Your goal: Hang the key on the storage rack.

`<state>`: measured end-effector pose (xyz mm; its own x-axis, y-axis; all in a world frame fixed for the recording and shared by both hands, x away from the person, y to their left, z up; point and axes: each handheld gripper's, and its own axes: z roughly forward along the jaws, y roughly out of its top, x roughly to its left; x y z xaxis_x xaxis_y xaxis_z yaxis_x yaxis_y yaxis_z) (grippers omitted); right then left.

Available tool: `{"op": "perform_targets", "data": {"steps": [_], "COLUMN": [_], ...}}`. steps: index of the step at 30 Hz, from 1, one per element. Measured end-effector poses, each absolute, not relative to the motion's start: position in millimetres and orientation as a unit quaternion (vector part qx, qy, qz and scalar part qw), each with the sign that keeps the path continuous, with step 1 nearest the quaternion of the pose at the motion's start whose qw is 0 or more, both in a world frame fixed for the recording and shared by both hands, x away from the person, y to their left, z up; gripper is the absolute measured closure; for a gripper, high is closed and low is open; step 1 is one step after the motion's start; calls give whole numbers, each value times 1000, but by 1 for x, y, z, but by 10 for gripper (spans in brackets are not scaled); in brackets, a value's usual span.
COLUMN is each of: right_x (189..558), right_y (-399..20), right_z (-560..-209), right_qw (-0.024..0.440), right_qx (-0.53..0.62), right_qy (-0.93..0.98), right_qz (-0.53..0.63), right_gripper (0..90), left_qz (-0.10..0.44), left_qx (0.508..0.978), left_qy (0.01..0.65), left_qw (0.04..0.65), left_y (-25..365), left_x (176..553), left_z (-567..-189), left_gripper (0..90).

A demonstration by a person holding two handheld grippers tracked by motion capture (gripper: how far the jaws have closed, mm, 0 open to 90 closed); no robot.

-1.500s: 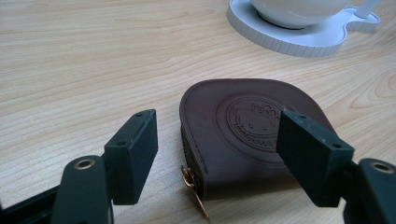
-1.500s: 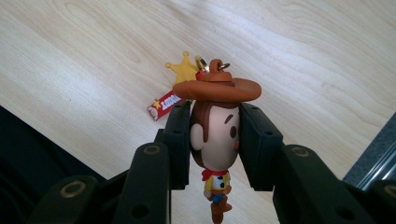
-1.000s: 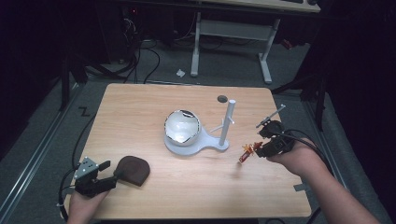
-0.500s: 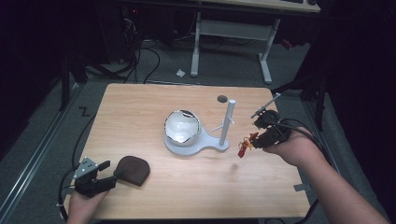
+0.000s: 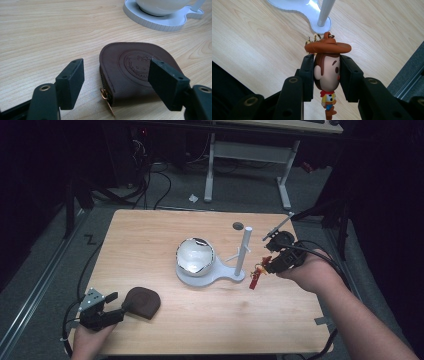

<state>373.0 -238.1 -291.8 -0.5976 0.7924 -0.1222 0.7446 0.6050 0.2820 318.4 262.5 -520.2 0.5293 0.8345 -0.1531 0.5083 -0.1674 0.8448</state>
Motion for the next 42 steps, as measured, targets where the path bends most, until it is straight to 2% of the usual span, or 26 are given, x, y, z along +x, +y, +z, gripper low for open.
{"op": "perform_targets", "data": {"steps": [23,42], "right_x": [386,401], "right_y": [-216,-208], "right_z": [-265,-261], "right_qw": [132,145], "right_qx": [423,417], "right_qy": [889,889], "right_qz": [113,124], "right_gripper": [668,668], "left_qz": [177,175], "left_qx": [742,740], "left_qy": [452,455], "left_qw": [461,463], "left_y": [263,265], "left_x": [318,318], "left_z": [-520,-521], "left_gripper": [292,292]}}
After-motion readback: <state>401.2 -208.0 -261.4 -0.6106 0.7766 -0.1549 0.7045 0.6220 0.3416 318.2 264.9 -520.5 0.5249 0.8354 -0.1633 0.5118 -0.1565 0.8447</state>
